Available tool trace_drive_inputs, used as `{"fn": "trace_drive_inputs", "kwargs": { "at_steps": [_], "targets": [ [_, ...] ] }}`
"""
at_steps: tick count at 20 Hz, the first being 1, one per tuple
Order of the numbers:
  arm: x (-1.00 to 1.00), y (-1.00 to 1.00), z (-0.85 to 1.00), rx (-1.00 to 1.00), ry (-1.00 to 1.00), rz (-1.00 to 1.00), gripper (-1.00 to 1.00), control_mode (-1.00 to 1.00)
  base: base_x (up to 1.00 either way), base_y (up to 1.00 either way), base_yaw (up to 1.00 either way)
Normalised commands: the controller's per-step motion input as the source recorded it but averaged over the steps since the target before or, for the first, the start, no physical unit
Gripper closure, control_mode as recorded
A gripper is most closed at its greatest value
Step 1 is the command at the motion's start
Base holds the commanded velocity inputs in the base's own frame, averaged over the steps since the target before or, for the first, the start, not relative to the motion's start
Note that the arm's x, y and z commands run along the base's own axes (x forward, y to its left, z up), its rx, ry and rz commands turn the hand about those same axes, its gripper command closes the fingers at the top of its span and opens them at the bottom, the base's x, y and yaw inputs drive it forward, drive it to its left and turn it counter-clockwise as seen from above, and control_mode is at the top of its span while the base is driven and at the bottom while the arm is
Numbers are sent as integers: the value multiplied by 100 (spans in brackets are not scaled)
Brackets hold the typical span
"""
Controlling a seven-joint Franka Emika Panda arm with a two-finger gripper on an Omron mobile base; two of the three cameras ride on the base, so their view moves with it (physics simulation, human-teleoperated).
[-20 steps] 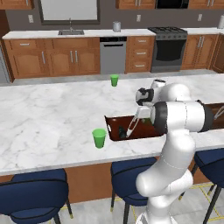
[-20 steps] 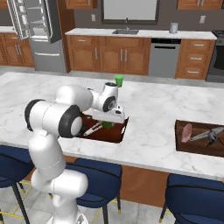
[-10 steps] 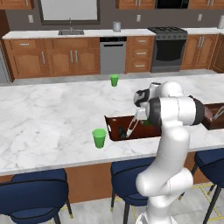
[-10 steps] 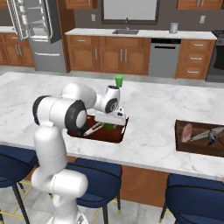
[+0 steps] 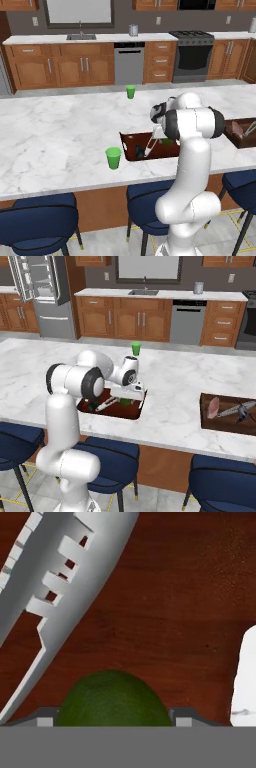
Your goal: Gather the lime and eggplant from the fridge and place them on a tray on the dining counter. Then gather the steak and fish from the fridge and place them on the other tray.
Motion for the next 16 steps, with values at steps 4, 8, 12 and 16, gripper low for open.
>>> {"fn": "trace_drive_inputs", "kwargs": {
  "at_steps": [4,8,12,16],
  "targets": [
    [8,0,-25,0,2,0,-100,-100,0,0,0],
    [-2,-3,-1,0,0,0,-100,-100,0,0,0],
    [-34,0,12,0,0,0,-100,-100,0,0,0],
    [-17,6,50,0,-1,0,-100,-100,0,0,0]
  ]
}}
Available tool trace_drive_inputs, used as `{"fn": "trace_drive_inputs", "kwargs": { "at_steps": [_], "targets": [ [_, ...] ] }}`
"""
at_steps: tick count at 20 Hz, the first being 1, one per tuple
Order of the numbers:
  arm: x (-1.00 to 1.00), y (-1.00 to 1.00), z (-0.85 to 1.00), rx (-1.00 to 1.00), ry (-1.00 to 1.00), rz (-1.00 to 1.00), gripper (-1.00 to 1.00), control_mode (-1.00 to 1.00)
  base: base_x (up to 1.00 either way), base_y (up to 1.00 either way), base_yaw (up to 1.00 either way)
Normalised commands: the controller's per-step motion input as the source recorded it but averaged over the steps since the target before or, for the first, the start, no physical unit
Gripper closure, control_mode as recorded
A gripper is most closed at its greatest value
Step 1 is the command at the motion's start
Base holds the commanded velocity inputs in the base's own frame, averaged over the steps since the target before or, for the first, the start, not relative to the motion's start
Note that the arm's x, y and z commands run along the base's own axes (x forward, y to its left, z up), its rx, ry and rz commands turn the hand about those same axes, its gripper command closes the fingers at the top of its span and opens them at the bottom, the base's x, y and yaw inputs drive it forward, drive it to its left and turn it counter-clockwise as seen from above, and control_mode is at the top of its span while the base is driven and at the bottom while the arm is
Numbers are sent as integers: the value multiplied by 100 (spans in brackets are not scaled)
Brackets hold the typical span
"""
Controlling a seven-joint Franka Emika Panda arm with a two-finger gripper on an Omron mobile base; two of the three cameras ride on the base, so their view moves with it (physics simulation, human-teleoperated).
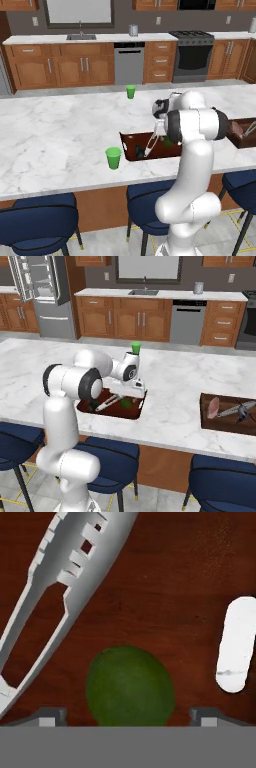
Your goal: Gather the lime and eggplant from the fridge and place them on a tray on the dining counter. Then gather the steak and fish from the fridge and place them on the other tray.
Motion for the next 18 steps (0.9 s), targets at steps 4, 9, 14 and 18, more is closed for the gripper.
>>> {"fn": "trace_drive_inputs", "kwargs": {
  "at_steps": [4,9,14,18],
  "targets": [
    [-36,9,71,0,-8,0,-100,-100,0,0,0],
    [-86,-1,72,0,-15,0,-100,-100,0,0,0],
    [-100,0,42,0,-21,0,-100,-100,0,0,0],
    [-100,1,42,0,-16,0,-100,-100,0,0,0]
  ]
}}
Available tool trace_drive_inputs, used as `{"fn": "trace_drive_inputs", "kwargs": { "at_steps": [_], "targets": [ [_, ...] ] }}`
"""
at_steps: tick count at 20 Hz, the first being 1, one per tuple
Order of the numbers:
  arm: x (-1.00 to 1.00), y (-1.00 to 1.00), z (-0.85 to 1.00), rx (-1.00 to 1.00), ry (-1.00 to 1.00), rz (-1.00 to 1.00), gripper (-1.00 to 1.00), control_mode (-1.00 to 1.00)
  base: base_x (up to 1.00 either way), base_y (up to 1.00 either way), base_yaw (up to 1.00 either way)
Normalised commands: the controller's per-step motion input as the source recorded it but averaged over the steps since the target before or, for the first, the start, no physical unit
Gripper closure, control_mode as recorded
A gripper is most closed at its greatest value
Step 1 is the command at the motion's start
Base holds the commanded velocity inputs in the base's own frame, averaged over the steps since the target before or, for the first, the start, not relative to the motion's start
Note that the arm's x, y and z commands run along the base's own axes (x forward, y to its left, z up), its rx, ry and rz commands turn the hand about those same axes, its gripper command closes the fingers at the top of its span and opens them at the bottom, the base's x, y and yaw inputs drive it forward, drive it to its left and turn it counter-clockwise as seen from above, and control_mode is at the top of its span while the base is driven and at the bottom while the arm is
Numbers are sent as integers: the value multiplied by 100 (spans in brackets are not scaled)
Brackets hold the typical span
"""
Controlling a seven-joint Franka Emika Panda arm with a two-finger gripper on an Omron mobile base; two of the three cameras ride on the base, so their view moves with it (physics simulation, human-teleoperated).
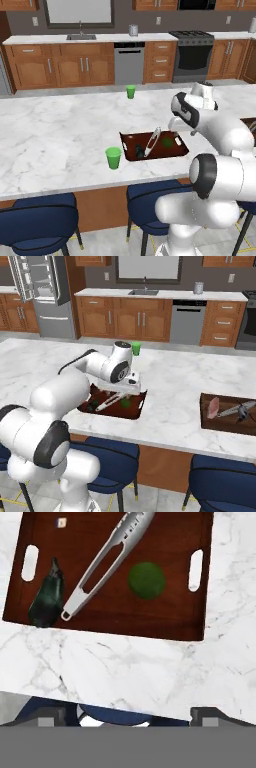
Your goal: Gather the lime and eggplant from the fridge and place them on a tray on the dining counter. Then gather the steak and fish from the fridge and place them on the other tray.
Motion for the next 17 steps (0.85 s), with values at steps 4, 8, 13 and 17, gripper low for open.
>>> {"fn": "trace_drive_inputs", "kwargs": {
  "at_steps": [4,8,13,17],
  "targets": [
    [-100,10,59,0,-12,0,-100,-100,0,0,0],
    [-100,30,81,0,-10,0,-100,-100,0,0,0],
    [-98,42,76,0,-9,0,-100,-100,0,0,0],
    [-88,49,58,0,-7,0,-100,-100,0,0,0]
  ]
}}
